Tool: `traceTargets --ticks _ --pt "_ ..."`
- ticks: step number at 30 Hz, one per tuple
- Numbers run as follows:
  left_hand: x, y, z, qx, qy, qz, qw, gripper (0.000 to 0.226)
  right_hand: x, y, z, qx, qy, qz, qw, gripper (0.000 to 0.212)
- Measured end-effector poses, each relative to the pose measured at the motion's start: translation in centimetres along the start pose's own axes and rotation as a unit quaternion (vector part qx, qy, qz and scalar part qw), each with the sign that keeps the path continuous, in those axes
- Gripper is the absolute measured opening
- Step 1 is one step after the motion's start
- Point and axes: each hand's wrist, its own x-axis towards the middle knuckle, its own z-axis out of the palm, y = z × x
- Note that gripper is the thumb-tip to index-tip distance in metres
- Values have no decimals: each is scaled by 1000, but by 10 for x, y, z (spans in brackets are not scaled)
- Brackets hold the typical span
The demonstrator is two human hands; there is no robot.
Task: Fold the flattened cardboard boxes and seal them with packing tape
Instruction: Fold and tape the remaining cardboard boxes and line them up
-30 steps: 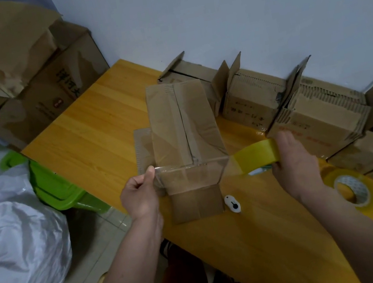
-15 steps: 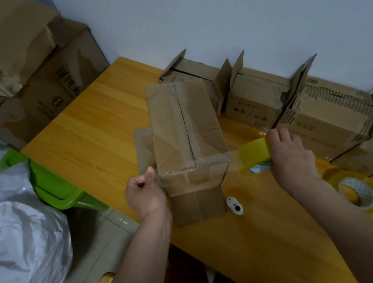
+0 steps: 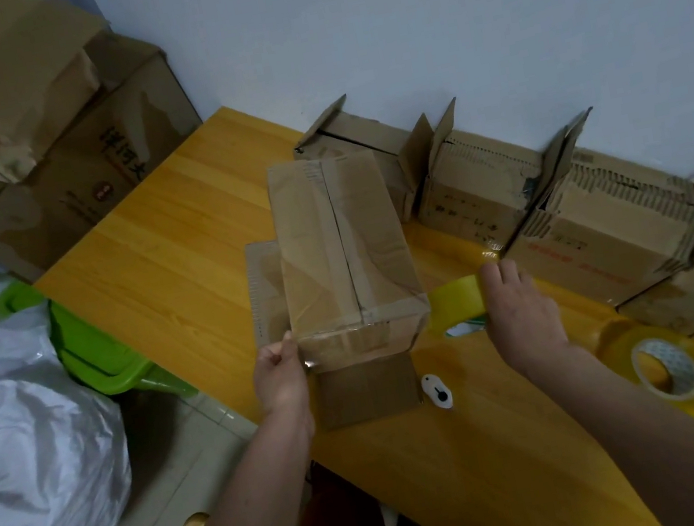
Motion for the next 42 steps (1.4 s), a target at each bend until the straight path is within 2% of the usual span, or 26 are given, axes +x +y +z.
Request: traceTargets --ticks 2,4,6,7,8,9,11,13,14,17,20,21,23,25,27,30,32,34,35,36,38,40,42 --pt "-1 2 3 36 -3 -13 999 29 0 -1 0 6 0 1 1000 52" --pt "4 4 4 101 4 -50 994 52 1 -2 -2 10 1 4 1000 51" --pt "9 5 3 131 16 -118 984 85 0 -4 -3 13 2 11 1000 50" --pt "8 6 -1 119 18 -142 983 96 -1 -5 -4 15 2 12 1000 48" --pt "7 7 -3 99 18 -133 986 95 -2 -6 -4 17 1 14 1000 46" --pt "7 7 -5 83 17 -93 992 84 -2 -7 -4 21 2 15 1000 45" --pt "6 7 -10 66 30 45 996 52 -3 -9 -4 29 3 7 1000 41" --pt "4 13 -18 88 63 176 978 25 -3 -15 -3 40 2 -18 999 38" --pt "5 16 -22 99 76 214 969 19 -4 -19 -3 44 -1 -30 999 36" --pt "10 28 -33 153 73 253 953 26 -9 -34 -1 64 -12 -58 996 33" --pt "19 44 -40 296 22 253 921 43 -13 -50 0 113 -35 -91 989 37" --pt "20 49 -41 378 24 259 888 52 -14 -57 1 129 -44 -105 985 40" --pt "18 51 -40 493 59 336 800 66 -17 -71 3 163 -64 -133 976 46" --pt "12 49 -31 514 17 389 764 73 -18 -86 5 201 -87 -153 964 53" --pt "9 41 -22 539 -42 380 750 80 -17 -95 7 239 -105 -173 950 61" --pt "15 38 -19 559 -45 362 745 79 -11 -89 8 306 -159 -206 916 76" --pt "21 39 -20 571 -43 365 734 72 -7 -78 9 415 -191 -182 871 65" --pt "24 41 -21 573 -47 369 730 69 -1 -64 16 533 -186 -77 822 41" --pt "25 42 -21 568 -47 372 732 70 5 -57 24 535 -165 -23 828 34" --pt "25 41 -22 564 -47 374 735 71 11 -49 35 482 -154 15 862 33" --pt "25 40 -24 558 -44 375 739 75 16 -36 62 318 -194 39 927 34" --pt "25 38 -26 556 -38 376 740 78 12 -31 90 195 -271 34 942 33" --pt "27 38 -27 553 -36 375 743 79 3 -31 112 128 -304 15 944 22"
